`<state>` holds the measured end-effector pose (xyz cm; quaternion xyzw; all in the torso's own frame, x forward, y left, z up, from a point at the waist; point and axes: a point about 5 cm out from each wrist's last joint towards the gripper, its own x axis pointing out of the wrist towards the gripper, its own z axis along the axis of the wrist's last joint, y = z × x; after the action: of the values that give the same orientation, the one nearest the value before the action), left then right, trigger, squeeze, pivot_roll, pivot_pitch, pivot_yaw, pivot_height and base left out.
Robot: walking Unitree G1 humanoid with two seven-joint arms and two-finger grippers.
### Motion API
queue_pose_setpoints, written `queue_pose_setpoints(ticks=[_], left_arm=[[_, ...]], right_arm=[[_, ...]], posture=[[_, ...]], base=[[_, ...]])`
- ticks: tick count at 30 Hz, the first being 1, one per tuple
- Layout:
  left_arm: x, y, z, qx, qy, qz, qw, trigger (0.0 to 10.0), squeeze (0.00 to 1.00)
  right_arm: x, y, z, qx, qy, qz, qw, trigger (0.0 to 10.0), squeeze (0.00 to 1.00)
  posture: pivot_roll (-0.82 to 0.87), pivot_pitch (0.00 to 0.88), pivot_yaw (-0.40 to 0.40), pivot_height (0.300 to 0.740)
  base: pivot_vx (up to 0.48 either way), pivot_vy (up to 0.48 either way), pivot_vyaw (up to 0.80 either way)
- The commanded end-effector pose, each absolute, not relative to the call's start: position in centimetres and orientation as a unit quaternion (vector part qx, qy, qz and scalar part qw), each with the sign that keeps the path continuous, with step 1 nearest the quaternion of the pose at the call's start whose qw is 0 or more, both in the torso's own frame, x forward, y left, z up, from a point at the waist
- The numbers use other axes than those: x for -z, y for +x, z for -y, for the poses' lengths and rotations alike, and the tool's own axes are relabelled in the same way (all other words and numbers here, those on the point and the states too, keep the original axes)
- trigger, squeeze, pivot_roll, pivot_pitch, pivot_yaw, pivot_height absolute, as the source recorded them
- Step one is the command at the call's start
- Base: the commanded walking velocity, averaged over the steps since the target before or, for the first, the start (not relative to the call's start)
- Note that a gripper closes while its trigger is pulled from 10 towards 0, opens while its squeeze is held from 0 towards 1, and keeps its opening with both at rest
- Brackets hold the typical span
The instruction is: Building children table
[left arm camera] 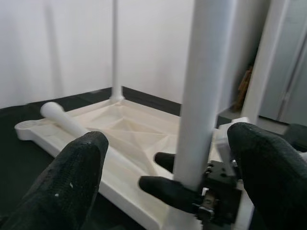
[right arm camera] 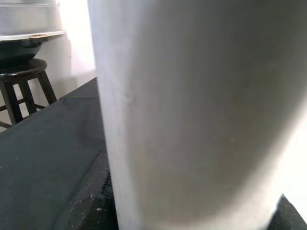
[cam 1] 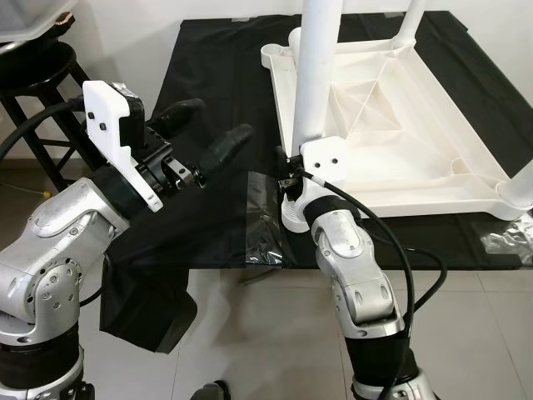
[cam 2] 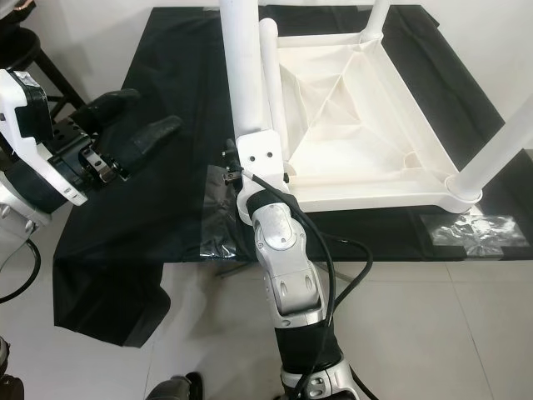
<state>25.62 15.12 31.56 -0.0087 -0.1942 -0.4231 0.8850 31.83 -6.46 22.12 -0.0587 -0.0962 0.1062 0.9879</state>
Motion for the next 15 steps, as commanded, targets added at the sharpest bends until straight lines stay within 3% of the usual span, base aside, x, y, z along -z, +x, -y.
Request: queue_pose_setpoints(ticks=[1, 7, 11, 14, 15], left_arm=[[-32.0, 25.5, -14.5, 0.461, -0.001, 0.186, 0.868, 10.0, 1.0], [-32.9, 26.9, -12.2, 0.524, 0.023, 0.164, 0.836, 10.0, 1.0], [-33.1, 27.8, -11.4, 0.526, 0.032, 0.156, 0.836, 10.0, 1.0], [-33.4, 29.8, -11.0, 0.493, 0.043, 0.157, 0.855, 10.0, 1.0], [-33.5, 30.5, -11.0, 0.48, 0.042, 0.16, 0.862, 10.0, 0.84]], right_arm=[[-18.0, 32.1, 6.1, -0.107, -0.061, -0.005, 0.992, 10.0, 0.0], [-18.6, 32.5, 5.1, -0.122, -0.059, 0.01, 0.991, 10.0, 0.0], [-18.9, 32.6, 4.7, -0.129, -0.054, 0.017, 0.99, 10.0, 0.0], [-19.2, 32.6, 4.2, -0.138, -0.044, 0.026, 0.989, 10.0, 0.0], [-19.3, 32.6, 4.0, -0.141, -0.04, 0.03, 0.989, 10.0, 0.0]], posture=[[0.07, 0.183, -0.001, 0.74], [0.06, 0.175, 0.004, 0.74], [0.06, 0.172, 0.006, 0.74], [0.06, 0.171, 0.013, 0.74], [0.06, 0.171, 0.014, 0.74]], base=[[0.0, 0.0, 0.0], [0.0, 0.0, 0.0], [0.0, 0.0, 0.0], [0.0, 0.0, 0.0], [0.0, 0.0, 0.0]])
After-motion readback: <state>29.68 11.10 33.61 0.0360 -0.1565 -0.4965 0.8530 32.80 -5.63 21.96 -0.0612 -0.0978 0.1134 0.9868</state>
